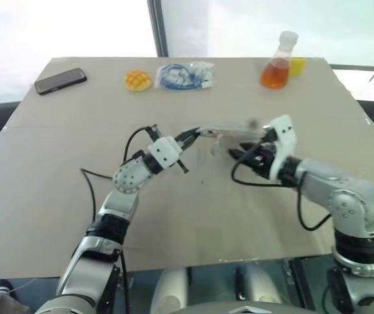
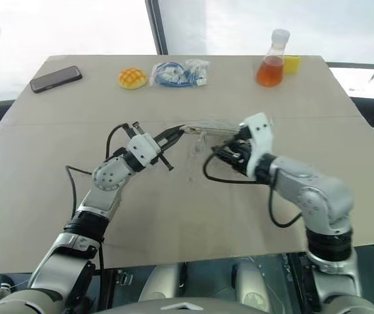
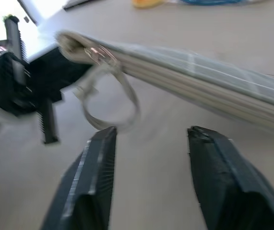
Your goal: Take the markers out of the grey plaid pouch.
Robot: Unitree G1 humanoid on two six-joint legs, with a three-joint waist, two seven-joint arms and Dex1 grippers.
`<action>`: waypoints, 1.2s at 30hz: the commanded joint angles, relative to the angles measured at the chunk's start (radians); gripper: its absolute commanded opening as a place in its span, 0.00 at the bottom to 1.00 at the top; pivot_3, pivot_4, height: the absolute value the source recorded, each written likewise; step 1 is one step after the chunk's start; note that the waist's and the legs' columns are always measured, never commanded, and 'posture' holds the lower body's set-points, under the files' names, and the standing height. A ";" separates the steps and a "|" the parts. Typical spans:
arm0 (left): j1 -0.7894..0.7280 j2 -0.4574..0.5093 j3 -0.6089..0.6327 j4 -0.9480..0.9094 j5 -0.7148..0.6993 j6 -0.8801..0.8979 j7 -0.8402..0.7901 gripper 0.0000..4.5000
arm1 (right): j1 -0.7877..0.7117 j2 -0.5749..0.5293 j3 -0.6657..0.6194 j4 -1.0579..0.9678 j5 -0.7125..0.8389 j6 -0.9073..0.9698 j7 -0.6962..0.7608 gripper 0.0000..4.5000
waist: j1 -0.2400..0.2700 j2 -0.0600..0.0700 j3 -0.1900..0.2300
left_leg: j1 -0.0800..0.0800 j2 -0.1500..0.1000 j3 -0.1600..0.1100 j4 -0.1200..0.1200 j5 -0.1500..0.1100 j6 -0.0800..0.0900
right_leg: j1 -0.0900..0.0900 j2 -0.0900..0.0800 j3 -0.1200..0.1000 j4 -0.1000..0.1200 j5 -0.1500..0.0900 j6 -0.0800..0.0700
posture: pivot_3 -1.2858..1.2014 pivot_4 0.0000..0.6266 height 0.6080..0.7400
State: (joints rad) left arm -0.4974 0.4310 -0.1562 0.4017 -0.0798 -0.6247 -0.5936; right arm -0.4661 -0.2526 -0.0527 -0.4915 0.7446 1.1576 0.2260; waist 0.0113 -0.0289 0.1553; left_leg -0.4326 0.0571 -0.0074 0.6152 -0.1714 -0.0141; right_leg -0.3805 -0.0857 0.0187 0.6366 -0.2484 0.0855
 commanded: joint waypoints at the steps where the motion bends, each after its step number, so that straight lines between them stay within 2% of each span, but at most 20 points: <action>1: -0.001 0.000 0.030 -0.054 0.004 -0.007 0.005 0.00 | -0.041 0.033 -0.018 -0.009 0.040 0.026 -0.020 0.49 | 0.002 0.000 0.000 | 0.000 0.000 0.000 0.000 0.000 0.000 | 0.000 0.000 0.000 0.000 0.000 0.000 | 0.52 0.24 1.00; 4: 0.001 -0.002 0.032 -0.062 0.009 -0.003 0.004 0.00 | -0.058 0.066 -0.015 0.010 0.065 0.051 -0.025 0.49 | 0.001 0.000 0.000 | 0.000 0.000 0.000 0.000 0.000 0.000 | 0.000 0.000 0.000 0.000 0.000 0.000 | 0.52 0.24 1.00; 9: 0.007 -0.005 0.032 -0.085 0.015 0.007 0.003 0.00 | -0.088 0.104 0.004 0.095 0.019 0.008 -0.037 0.49 | -0.001 0.000 0.000 | 0.000 0.000 0.000 -0.001 0.000 0.000 | 0.000 0.000 0.000 0.000 0.000 0.000 | 0.52 0.24 1.00; 20: 0.028 -0.007 0.033 -0.137 0.013 0.042 -0.004 0.00 | -0.078 0.136 -0.013 0.166 -0.027 -0.078 -0.036 0.49 | -0.002 0.001 0.000 | 0.000 0.000 0.000 -0.002 0.000 0.000 | -0.001 0.000 0.000 -0.001 0.000 0.000 | 0.52 0.24 1.00; 21: 0.028 -0.008 0.032 -0.139 0.014 0.043 -0.003 0.00 | -0.079 0.136 -0.012 0.167 -0.031 -0.081 -0.037 0.42 | -0.002 0.001 0.000 | 0.000 0.000 0.000 -0.002 0.000 0.000 | -0.001 0.000 0.000 -0.001 0.000 0.000 | 0.52 0.24 1.00; 22: 0.028 -0.009 0.033 -0.141 0.014 0.045 -0.002 0.00 | -0.079 0.135 -0.013 0.166 -0.032 -0.082 -0.037 0.42 | -0.001 0.001 0.000 | 0.000 0.000 0.000 -0.002 0.000 0.000 | -0.001 0.000 0.000 -0.001 0.000 0.000 | 0.52 0.24 1.00; 30: 0.042 -0.004 0.050 -0.148 -0.001 0.060 -0.003 0.00 | -0.036 0.029 -0.114 0.137 -0.023 -0.055 -0.050 0.42 | 0.000 0.001 0.000 | -0.001 0.000 0.000 -0.002 0.000 0.000 | -0.001 0.000 0.000 -0.003 0.000 0.000 | 0.52 0.24 1.00; 36: 0.046 -0.013 0.058 -0.159 -0.011 0.079 -0.011 0.00 | -0.030 -0.005 -0.124 0.129 -0.020 -0.056 -0.041 0.42 | -0.006 0.001 0.001 | 0.000 0.000 0.000 -0.003 0.000 0.000 | -0.001 0.000 0.000 -0.003 0.000 0.000 | 0.52 0.24 1.00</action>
State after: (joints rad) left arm -0.4470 0.4224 -0.1250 0.2923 -0.0682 -0.5452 -0.6067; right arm -0.4912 -0.2496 -0.1703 -0.3105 0.7129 1.1099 0.1767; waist 0.0057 -0.0279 0.1559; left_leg -0.4328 0.0574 -0.0070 0.6120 -0.1714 -0.0142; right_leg -0.3812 -0.0856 0.0184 0.6337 -0.2485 0.0853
